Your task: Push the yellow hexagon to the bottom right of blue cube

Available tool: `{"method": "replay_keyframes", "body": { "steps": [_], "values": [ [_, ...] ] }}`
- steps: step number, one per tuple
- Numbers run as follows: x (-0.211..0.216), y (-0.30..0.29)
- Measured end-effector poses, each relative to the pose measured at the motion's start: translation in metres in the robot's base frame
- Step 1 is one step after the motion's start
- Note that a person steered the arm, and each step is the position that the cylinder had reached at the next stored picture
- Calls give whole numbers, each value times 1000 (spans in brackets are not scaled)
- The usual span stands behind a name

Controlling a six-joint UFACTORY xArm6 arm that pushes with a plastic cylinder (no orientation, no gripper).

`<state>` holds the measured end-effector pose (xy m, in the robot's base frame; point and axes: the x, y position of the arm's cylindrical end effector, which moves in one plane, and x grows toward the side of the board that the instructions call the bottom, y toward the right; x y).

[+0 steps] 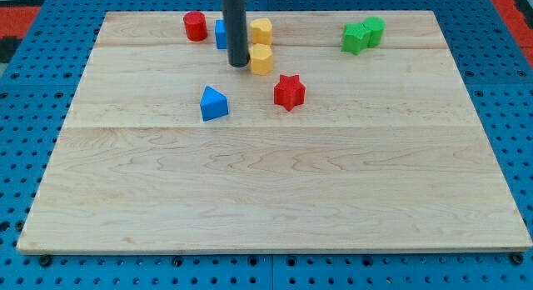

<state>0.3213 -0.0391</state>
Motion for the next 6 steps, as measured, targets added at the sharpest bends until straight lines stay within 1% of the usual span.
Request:
{"method": "replay_keyframes", "body": {
  "steps": [1, 2, 3, 6],
  "values": [
    [29, 12],
    [23, 47],
    [-4, 16],
    [-5, 28]
  ]
}}
